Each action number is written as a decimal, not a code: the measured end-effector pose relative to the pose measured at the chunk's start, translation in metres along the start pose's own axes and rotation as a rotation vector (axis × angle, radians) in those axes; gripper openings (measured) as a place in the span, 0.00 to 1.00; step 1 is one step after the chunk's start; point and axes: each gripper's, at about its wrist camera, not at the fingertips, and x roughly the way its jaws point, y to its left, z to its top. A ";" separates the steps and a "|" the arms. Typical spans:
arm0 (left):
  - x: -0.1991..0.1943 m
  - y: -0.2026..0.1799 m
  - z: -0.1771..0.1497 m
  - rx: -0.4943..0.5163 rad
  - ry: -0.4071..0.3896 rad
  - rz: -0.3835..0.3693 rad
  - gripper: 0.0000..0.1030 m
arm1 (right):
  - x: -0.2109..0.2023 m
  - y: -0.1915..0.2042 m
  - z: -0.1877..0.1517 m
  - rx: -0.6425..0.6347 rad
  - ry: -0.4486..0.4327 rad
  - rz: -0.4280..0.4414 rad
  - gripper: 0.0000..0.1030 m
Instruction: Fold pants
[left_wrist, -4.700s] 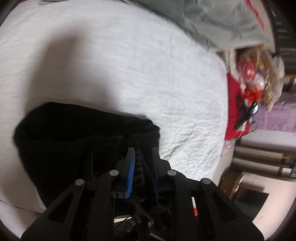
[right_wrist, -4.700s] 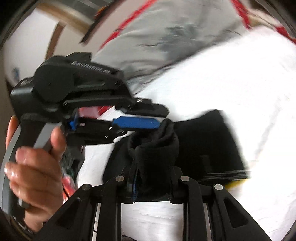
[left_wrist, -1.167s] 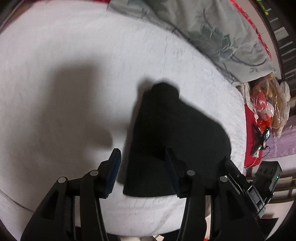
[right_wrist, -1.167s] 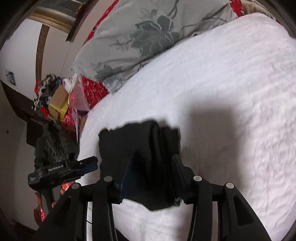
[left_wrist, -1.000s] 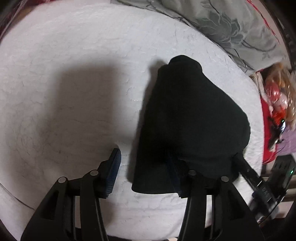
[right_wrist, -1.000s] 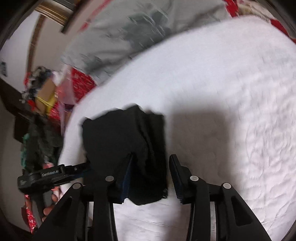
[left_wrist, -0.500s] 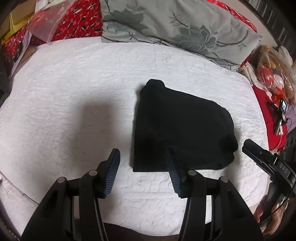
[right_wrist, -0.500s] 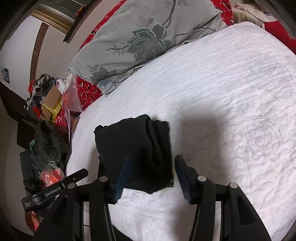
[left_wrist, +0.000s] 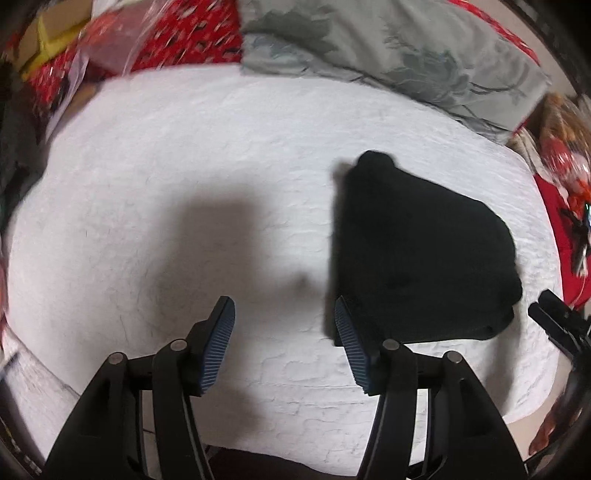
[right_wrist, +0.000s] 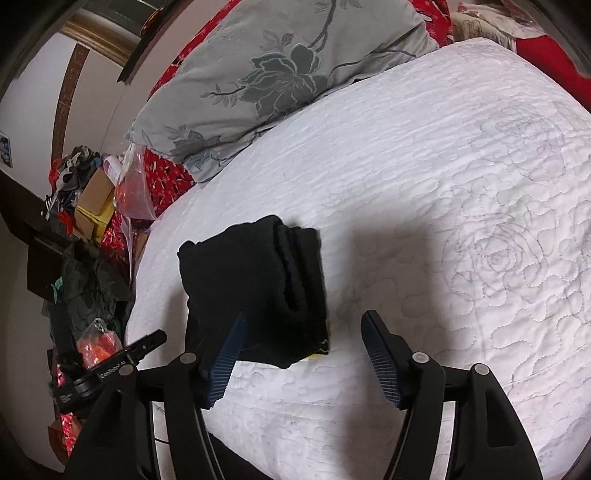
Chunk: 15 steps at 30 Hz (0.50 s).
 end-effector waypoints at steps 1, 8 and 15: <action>0.004 0.005 0.003 -0.016 0.031 -0.036 0.54 | 0.000 -0.001 0.001 0.004 -0.005 0.004 0.66; 0.016 0.006 0.045 -0.089 0.088 -0.167 0.54 | 0.015 0.011 0.024 -0.022 -0.025 0.027 0.66; 0.035 -0.024 0.082 -0.040 0.139 -0.208 0.54 | 0.044 0.021 0.047 -0.008 0.003 0.059 0.66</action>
